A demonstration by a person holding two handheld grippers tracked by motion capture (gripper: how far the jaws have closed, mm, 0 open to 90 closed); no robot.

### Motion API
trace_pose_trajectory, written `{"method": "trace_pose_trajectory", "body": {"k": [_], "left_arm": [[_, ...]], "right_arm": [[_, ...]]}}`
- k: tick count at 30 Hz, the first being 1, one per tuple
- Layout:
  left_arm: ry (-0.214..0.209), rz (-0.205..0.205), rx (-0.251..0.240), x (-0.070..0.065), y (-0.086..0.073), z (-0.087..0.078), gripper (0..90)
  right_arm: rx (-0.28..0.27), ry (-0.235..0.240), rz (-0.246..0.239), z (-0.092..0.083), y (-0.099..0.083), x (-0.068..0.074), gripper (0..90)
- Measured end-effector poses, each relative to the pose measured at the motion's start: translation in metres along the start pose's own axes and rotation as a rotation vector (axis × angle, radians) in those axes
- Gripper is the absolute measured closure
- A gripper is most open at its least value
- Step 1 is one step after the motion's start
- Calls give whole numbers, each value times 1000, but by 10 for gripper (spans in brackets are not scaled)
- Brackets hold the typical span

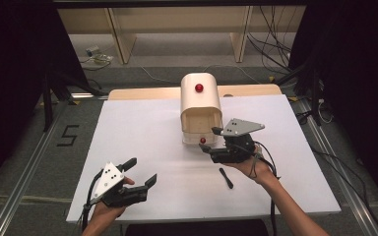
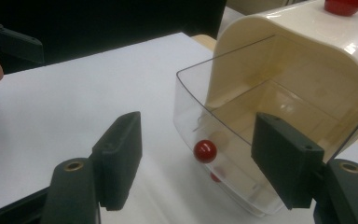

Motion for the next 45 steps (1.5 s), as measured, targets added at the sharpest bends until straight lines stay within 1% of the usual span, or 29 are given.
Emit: {"method": "trace_pose_trajectory", "body": {"k": [10,17,20,24,34,37,40,45], "left_arm": [[0,0,0,0,0,0,160],[-1,6,4,0,0,0,159],[-2,5,4,0,0,0,159],[-2,6,6,0,-1,1,159],[-1,5,7,-1,-1,1,159],[-1,5,9,0,-1,1,159],[-1,3,9,0,-1,1,159],[-1,4,10,0,-1,1,159]], "right_arm": [[7,0,-9,-3,-6,4,345],[26,4,-7,-3,-13,4,345],[36,8,-16,-2,-17,5,345],[66,7,-31,-1,-23,6,341],[106,10,-27,3,-34,4,332],[114,12,-29,3,-35,5,332],[132,9,-38,4,-38,5,325],[168,16,-27,8,-44,2,296]]}}
Point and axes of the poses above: each handheld gripper's, and its own axes: z roughly forward along the jaws, y roughly out of its top, x roughly to its left, the point moved 6 cm from there along z, roughly forward along the jaws, and after that the axes turned 9 degrees about -y, right-handed, at the moved point
